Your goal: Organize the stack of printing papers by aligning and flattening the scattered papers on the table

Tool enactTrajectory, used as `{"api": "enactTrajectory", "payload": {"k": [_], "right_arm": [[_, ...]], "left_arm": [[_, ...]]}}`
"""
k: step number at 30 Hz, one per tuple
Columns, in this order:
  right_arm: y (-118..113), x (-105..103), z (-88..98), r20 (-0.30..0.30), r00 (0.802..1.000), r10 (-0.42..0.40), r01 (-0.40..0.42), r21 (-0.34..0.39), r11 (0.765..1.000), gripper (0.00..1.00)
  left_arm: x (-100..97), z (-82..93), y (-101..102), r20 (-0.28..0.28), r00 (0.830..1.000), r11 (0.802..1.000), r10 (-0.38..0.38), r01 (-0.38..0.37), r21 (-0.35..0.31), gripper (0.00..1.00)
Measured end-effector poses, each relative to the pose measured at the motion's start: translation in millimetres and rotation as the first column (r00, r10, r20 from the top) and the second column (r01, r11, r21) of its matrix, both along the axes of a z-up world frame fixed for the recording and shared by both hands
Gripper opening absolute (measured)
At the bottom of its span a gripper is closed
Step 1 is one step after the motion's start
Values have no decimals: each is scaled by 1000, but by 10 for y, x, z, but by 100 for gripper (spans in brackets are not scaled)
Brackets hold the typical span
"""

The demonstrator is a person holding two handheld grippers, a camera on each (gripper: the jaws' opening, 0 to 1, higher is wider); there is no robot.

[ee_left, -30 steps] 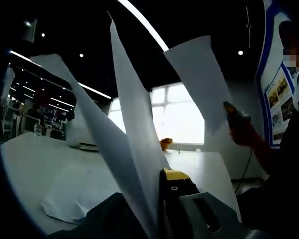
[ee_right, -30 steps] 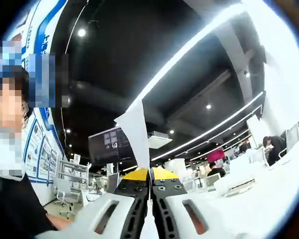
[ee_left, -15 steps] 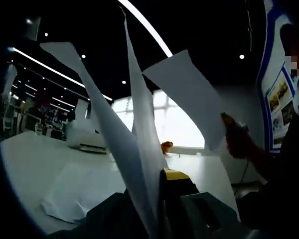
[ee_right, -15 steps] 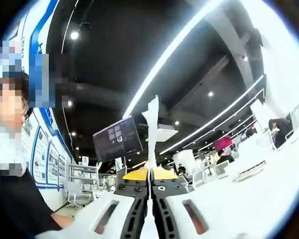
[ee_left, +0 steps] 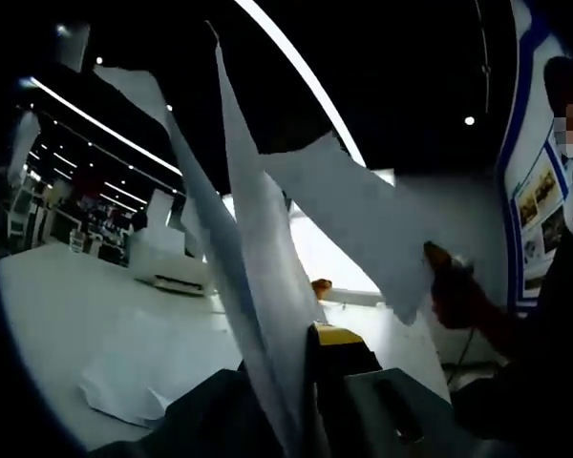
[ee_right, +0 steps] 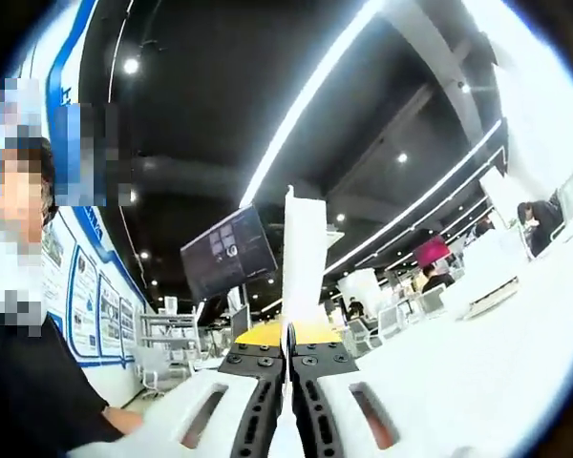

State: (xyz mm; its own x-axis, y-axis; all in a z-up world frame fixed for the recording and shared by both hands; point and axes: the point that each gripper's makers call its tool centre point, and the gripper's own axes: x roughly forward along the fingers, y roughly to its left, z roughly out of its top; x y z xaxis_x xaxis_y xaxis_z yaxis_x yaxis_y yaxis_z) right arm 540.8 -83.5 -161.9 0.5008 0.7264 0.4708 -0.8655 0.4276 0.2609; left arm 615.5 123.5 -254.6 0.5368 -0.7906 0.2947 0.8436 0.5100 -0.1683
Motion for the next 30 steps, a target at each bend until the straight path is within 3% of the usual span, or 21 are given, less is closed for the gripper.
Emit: {"api": "enactTrajectory", "payload": {"k": [10, 19, 30], "right_arm": [[202, 202, -461, -151, 988, -16, 24, 53, 998, 0], [431, 375, -626, -182, 982, -51, 60, 45, 997, 0], [654, 451, -729, -182, 982, -49, 57, 37, 998, 0]], "left_arm": [[-13, 13, -18, -5, 1000, 1000, -2, 2, -26, 7], [-7, 35, -3, -27, 999, 997, -17, 15, -75, 8], [48, 104, 127, -68, 997, 978, -46, 31, -204, 9]]}}
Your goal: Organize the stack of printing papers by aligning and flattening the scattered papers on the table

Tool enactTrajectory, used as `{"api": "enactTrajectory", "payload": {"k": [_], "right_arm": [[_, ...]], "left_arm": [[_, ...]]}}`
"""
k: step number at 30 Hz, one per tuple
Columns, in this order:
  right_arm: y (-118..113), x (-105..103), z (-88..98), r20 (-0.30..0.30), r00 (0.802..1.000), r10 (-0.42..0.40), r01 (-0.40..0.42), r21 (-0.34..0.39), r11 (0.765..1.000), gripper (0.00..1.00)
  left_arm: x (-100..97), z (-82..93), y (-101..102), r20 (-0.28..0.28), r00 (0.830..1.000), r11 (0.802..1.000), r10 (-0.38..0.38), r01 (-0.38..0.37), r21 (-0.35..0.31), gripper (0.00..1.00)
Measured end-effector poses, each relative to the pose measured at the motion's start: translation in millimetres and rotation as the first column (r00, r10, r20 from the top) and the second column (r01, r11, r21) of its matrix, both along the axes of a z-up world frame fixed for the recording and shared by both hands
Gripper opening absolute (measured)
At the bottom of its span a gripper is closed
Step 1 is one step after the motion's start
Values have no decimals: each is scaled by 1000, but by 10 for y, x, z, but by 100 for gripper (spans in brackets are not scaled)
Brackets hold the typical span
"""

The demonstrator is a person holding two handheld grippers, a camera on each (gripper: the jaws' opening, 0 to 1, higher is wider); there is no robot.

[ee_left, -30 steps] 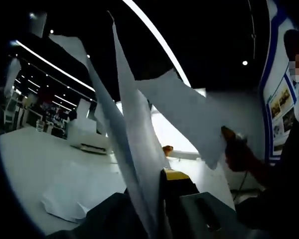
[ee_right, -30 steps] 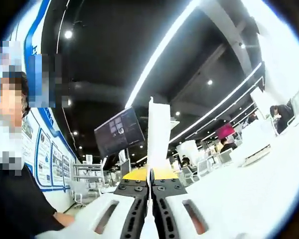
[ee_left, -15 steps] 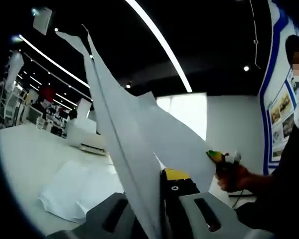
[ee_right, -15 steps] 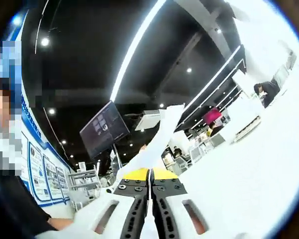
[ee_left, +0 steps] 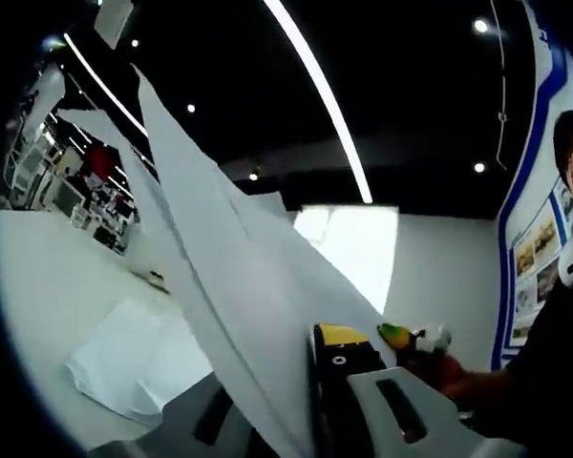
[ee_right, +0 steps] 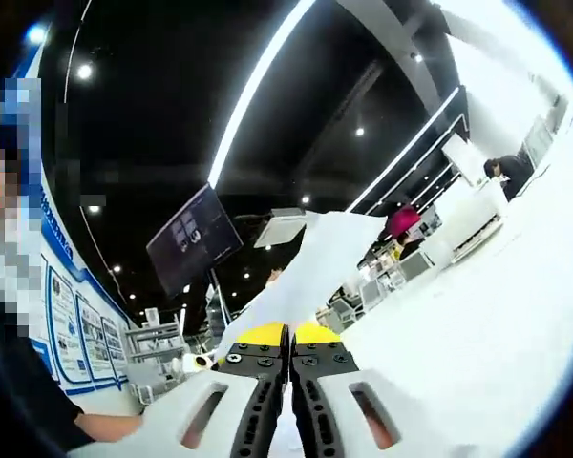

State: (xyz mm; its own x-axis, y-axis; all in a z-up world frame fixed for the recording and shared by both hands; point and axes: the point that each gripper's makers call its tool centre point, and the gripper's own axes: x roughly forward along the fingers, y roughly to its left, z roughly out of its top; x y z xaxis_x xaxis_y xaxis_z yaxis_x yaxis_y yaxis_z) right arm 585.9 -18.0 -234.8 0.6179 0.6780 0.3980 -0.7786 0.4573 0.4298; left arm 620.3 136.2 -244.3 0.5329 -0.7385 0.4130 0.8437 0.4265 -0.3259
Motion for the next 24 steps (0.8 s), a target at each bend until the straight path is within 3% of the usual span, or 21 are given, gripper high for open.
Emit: {"api": "enactTrajectory", "payload": {"k": [12, 24], "right_arm": [[166, 43, 9, -19, 1000, 7, -7, -5, 1000, 0], [543, 10, -54, -79, 994, 70, -71, -7, 997, 0]], "left_arm": [[31, 59, 70, -32, 999, 999, -15, 14, -37, 15], [56, 147, 157, -48, 999, 997, -10, 7, -72, 20]]}}
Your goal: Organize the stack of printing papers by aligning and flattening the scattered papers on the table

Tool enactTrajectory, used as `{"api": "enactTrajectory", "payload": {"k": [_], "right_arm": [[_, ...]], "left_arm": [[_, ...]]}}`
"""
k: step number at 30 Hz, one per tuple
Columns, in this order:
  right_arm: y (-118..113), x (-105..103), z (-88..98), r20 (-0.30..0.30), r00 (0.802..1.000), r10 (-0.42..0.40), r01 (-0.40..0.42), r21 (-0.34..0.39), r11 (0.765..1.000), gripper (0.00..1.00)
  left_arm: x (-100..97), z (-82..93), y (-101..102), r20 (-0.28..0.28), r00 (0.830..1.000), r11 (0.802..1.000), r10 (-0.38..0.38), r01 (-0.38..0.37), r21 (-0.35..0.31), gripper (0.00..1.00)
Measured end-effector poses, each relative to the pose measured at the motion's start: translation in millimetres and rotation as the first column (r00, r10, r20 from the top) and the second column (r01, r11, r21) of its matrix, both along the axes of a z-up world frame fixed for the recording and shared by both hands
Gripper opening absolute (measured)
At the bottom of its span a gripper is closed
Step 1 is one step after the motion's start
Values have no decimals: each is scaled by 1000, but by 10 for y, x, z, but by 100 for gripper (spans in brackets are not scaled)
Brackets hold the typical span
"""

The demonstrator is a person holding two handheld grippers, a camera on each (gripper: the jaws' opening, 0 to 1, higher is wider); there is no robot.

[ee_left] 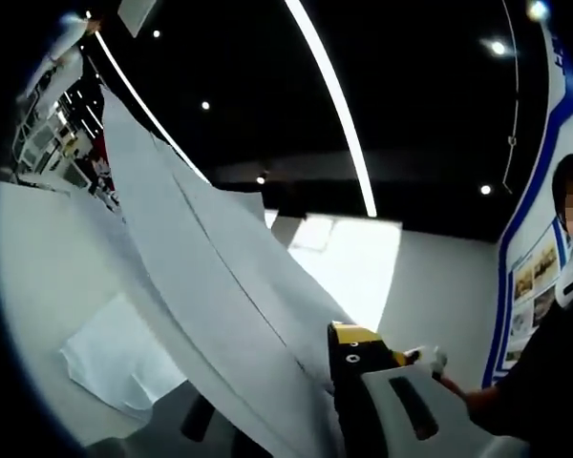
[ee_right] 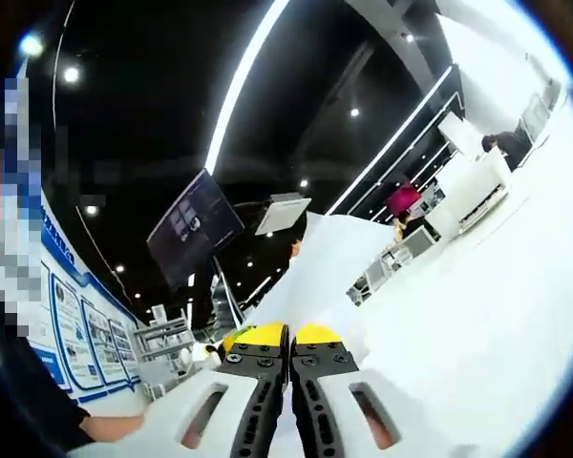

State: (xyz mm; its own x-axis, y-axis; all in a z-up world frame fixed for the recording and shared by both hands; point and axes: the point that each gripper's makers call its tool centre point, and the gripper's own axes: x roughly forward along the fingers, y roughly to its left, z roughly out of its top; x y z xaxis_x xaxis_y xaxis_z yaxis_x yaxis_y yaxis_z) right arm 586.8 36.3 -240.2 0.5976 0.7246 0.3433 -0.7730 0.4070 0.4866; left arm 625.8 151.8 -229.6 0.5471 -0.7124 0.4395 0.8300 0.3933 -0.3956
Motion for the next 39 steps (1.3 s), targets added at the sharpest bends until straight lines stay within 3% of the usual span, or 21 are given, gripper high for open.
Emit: {"api": "enactTrajectory", "payload": {"k": [6, 13, 19, 29, 39], "right_arm": [[204, -40, -16, -80, 995, 63, -59, 56, 997, 0], [304, -31, -119, -153, 985, 78, -65, 85, 994, 0], [378, -75, -153, -159, 982, 99, -85, 90, 992, 0], [396, -93, -207, -164, 981, 102, -88, 91, 992, 0], [407, -127, -260, -175, 978, 110, -98, 77, 992, 0]], "left_arm": [[14, 39, 51, -5, 1000, 1000, 10, -10, -23, 21], [49, 82, 140, -14, 1000, 997, 27, -27, -69, 21], [52, 82, 136, -12, 1000, 997, 27, -28, -67, 20], [33, 63, 129, 45, 997, 998, 59, -58, -29, 7], [15, 51, 124, 62, 996, 998, 64, -63, -21, 6]]}}
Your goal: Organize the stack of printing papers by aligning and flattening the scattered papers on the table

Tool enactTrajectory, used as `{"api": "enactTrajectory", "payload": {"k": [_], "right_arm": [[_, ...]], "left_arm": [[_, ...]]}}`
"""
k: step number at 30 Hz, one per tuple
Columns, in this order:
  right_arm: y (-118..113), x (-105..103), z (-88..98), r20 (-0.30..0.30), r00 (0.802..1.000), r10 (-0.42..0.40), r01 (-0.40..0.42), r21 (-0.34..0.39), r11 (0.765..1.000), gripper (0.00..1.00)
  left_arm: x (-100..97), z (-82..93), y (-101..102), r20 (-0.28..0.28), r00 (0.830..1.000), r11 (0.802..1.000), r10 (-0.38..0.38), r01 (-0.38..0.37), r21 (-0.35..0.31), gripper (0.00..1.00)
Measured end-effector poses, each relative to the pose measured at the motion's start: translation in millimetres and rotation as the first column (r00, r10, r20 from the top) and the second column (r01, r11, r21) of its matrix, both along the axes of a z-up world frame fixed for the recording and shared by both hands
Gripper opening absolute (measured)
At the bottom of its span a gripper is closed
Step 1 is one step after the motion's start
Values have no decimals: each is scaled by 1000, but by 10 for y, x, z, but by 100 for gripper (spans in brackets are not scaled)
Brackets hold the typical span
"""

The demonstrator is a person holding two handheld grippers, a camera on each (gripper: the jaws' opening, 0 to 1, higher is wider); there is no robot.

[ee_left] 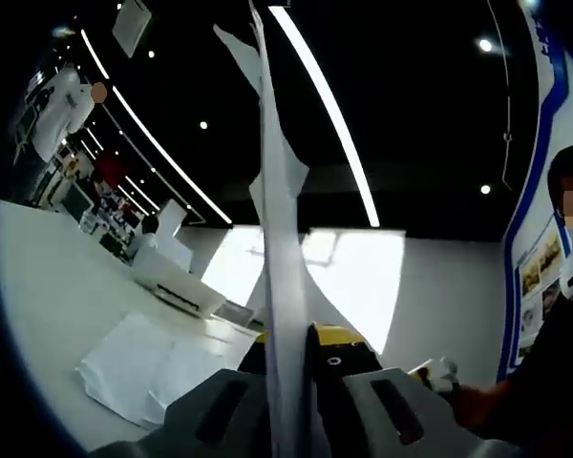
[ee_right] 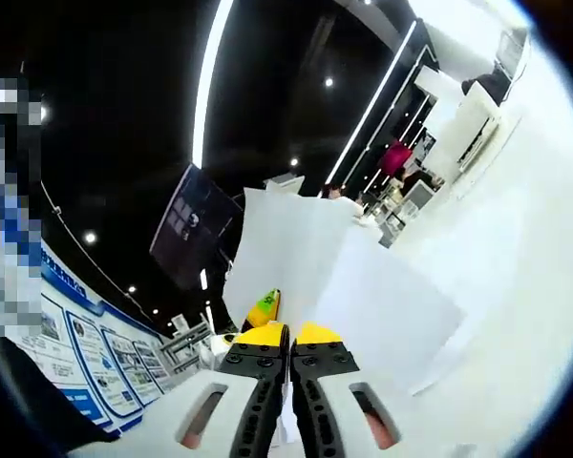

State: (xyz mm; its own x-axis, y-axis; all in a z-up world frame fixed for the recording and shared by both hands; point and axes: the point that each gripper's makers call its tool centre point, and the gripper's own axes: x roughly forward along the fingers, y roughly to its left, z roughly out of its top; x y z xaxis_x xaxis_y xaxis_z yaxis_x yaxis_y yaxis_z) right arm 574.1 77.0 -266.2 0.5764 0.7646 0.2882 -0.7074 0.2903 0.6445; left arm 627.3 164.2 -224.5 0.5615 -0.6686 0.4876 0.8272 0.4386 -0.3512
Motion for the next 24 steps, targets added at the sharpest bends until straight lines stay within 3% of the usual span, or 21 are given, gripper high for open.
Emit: {"api": "enactTrajectory", "payload": {"k": [14, 19, 24], "right_arm": [[37, -86, -50, -22, 1000, 11, -11, -2, 1000, 0], [134, -177, -187, -28, 998, 59, -61, -96, 994, 0], [36, -197, -115, 22, 998, 58, -54, -148, 987, 3]], "left_arm": [[20, -1, 48, -17, 1000, 999, 1, -2, -47, 10], [22, -5, 63, -9, 1000, 999, 4, -4, -46, 8], [-18, 22, 73, 16, 1000, 999, 8, -8, -37, 6]]}}
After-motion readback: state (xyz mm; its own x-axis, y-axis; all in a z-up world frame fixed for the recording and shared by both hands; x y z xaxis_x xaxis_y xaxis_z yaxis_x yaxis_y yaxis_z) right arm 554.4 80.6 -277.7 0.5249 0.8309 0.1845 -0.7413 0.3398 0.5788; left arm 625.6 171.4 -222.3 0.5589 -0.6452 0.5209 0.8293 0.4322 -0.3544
